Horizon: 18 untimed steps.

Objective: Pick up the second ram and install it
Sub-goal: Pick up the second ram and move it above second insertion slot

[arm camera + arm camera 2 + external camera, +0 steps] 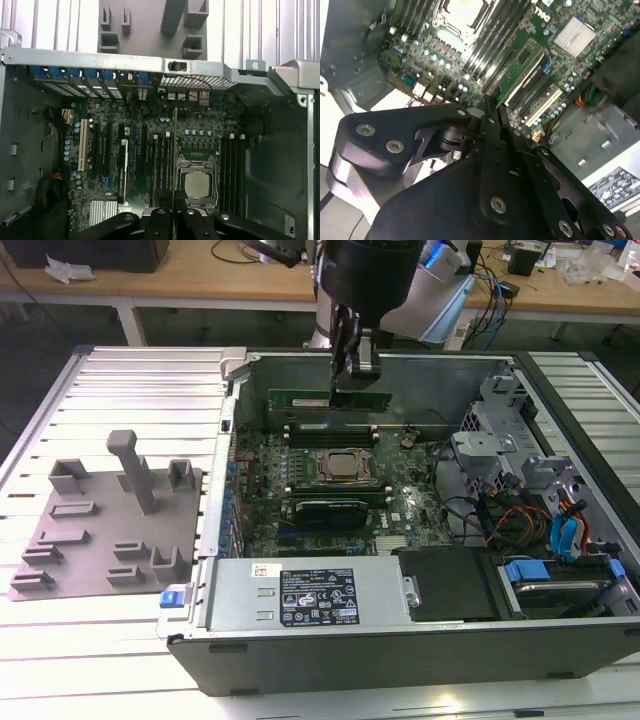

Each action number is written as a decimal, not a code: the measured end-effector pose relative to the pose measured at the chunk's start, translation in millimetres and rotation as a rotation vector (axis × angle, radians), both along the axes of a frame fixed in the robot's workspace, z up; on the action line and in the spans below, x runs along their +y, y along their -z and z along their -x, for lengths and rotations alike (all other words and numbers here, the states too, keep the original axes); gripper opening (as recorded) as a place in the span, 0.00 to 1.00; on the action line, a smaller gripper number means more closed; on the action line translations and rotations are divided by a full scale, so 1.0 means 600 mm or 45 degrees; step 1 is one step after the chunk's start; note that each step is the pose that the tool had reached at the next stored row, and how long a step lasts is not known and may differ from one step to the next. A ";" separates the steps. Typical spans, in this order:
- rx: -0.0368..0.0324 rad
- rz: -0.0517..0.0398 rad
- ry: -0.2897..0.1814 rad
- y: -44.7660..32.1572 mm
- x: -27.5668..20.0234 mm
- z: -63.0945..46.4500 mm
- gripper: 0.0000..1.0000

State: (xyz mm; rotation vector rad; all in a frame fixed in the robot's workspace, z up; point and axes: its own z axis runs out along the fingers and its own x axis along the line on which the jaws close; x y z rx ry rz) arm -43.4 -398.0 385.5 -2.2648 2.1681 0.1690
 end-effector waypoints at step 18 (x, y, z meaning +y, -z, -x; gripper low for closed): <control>0.0154 0.000 0.000 0.046 0.0064 -0.043 0.11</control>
